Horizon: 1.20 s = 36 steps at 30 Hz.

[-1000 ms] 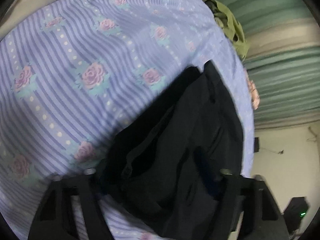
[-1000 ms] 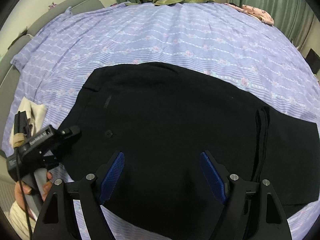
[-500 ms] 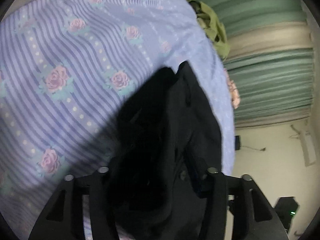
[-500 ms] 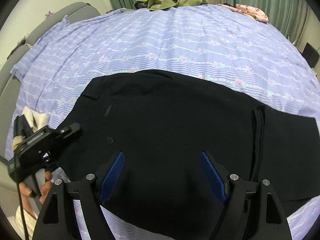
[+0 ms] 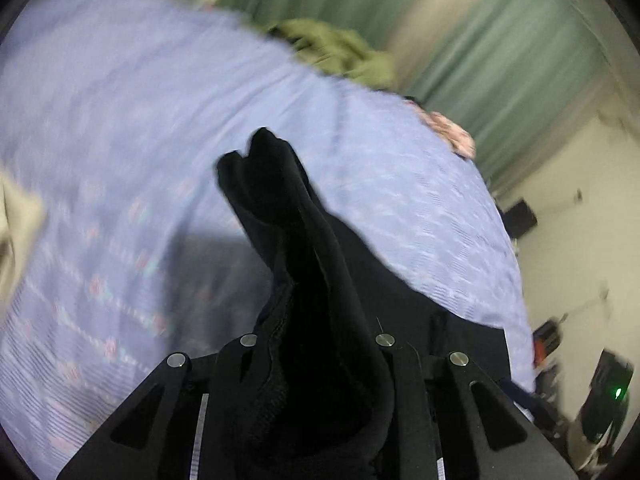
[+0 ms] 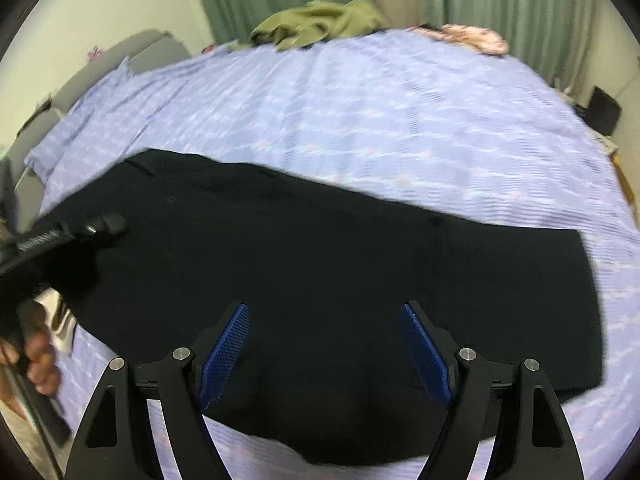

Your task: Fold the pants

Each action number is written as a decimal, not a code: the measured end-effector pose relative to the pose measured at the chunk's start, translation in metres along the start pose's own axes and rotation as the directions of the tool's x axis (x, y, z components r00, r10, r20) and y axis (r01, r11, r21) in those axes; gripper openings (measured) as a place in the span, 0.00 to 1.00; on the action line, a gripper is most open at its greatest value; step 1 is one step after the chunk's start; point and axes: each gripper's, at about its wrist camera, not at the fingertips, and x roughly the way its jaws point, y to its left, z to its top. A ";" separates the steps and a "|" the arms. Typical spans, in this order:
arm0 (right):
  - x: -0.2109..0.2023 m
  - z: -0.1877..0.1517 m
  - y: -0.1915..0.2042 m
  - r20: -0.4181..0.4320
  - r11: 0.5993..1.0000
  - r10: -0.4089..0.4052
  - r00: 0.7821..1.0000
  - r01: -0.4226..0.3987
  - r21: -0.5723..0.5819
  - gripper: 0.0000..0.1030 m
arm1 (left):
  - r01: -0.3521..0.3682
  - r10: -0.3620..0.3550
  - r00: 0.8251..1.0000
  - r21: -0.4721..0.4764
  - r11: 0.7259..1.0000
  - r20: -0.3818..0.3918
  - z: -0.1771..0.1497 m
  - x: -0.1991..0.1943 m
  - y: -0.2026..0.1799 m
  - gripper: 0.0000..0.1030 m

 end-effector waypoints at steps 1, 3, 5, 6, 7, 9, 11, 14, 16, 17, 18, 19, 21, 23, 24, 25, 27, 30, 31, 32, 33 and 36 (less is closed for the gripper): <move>-0.010 -0.001 -0.012 0.013 1.000 -0.013 1.000 0.012 0.013 0.76 | -0.007 0.006 1.000 0.050 0.999 0.016 0.001 -0.007 -0.021 0.21; -0.034 -0.004 -0.042 0.038 0.998 -0.037 0.999 0.035 0.052 0.76 | -0.003 -0.003 0.999 0.132 0.991 0.042 0.002 -0.015 -0.063 0.21; -0.054 -0.008 -0.070 0.055 0.994 -0.066 0.996 0.061 0.090 0.76 | 0.012 -0.023 0.998 0.193 0.981 0.053 -0.003 -0.020 -0.104 0.21; -0.066 -0.011 -0.086 0.065 0.991 -0.079 0.995 0.072 0.110 0.76 | 0.016 -0.028 0.998 0.220 0.975 0.055 -0.003 -0.019 -0.121 0.21; -0.074 -0.014 -0.099 0.072 0.989 -0.090 0.993 0.080 0.124 0.76 | 0.020 -0.036 0.998 0.258 0.966 0.058 -0.007 -0.019 -0.140 0.21; -0.092 -0.022 -0.128 0.086 0.982 -0.116 0.990 0.101 0.161 0.76 | 0.037 -0.056 0.997 0.309 0.950 0.052 -0.013 -0.014 -0.177 0.21; -0.104 -0.029 -0.154 0.095 0.975 -0.136 0.986 0.116 0.190 0.76 | 0.078 -0.090 0.996 0.337 0.938 0.020 -0.022 -0.002 -0.217 0.21; -0.122 -0.045 -0.195 0.100 0.959 -0.170 0.980 0.141 0.246 0.76 | 0.106 -0.105 0.994 0.363 0.926 -0.023 -0.039 0.022 -0.264 0.21; -0.127 -0.053 -0.216 0.097 0.949 -0.181 0.979 0.148 0.279 0.76 | 0.130 -0.112 0.991 0.381 0.916 -0.070 -0.054 0.049 -0.296 0.21; -0.130 -0.060 -0.231 0.096 0.942 -0.186 0.978 0.150 0.301 0.76 | 0.141 -0.113 0.989 0.383 0.913 -0.094 -0.061 0.062 -0.307 0.21; -0.132 -0.064 -0.242 0.093 0.937 -0.192 0.977 0.154 0.314 0.76 | 0.154 -0.111 0.985 0.381 0.912 -0.132 -0.070 0.080 -0.319 0.21; -0.132 -0.069 -0.251 0.087 0.932 -0.197 0.976 0.159 0.325 0.76 | 0.157 -0.105 0.983 0.380 0.911 -0.153 -0.076 0.090 -0.328 0.21; -0.132 -0.079 -0.271 0.076 0.921 -0.209 0.975 0.169 0.352 0.76 | 0.158 -0.080 0.975 0.391 0.907 -0.208 -0.094 0.118 -0.347 0.20; -0.131 -0.090 -0.287 0.064 0.909 -0.217 0.974 0.177 0.377 0.76 | 0.148 -0.040 0.965 0.412 0.899 -0.257 -0.116 0.145 -0.365 0.21; -0.128 -0.095 -0.298 0.055 0.901 -0.220 0.974 0.181 0.395 0.76 | 0.135 -0.015 0.962 0.429 0.893 -0.273 -0.126 0.158 -0.372 0.21; -0.128 -0.100 -0.303 0.051 0.896 -0.222 0.974 0.183 0.405 0.76 | 0.131 -0.003 0.960 0.438 0.890 -0.282 -0.132 0.160 -0.377 0.21; -0.125 -0.110 -0.319 0.031 0.879 -0.227 0.973 0.191 0.436 0.76 | 0.121 0.031 0.950 0.459 0.880 -0.310 -0.147 0.170 -0.389 0.22; -0.122 -0.121 -0.332 0.007 0.863 -0.226 0.974 0.197 0.465 0.76 | 0.133 0.044 0.939 0.479 0.867 -0.341 -0.160 0.165 -0.397 0.51; -0.122 -0.125 -0.336 -0.003 0.857 -0.228 0.974 0.202 0.474 0.76 | 0.185 -0.005 0.932 0.463 0.867 -0.363 -0.160 0.158 -0.400 0.57; -0.123 -0.127 -0.337 -0.005 0.854 -0.229 0.973 0.203 0.479 0.76 | 0.215 -0.039 0.930 0.452 0.866 -0.366 -0.161 0.152 -0.403 0.63; -0.123 -0.129 -0.341 -0.006 0.852 -0.228 0.974 0.202 0.484 0.76 | 0.225 -0.061 0.935 0.449 0.865 -0.351 -0.160 0.139 -0.407 0.68; -0.126 -0.132 -0.345 -0.004 0.849 -0.239 0.971 0.211 0.485 0.76 | 0.229 -0.102 0.952 0.456 0.860 -0.287 -0.149 0.109 -0.408 0.75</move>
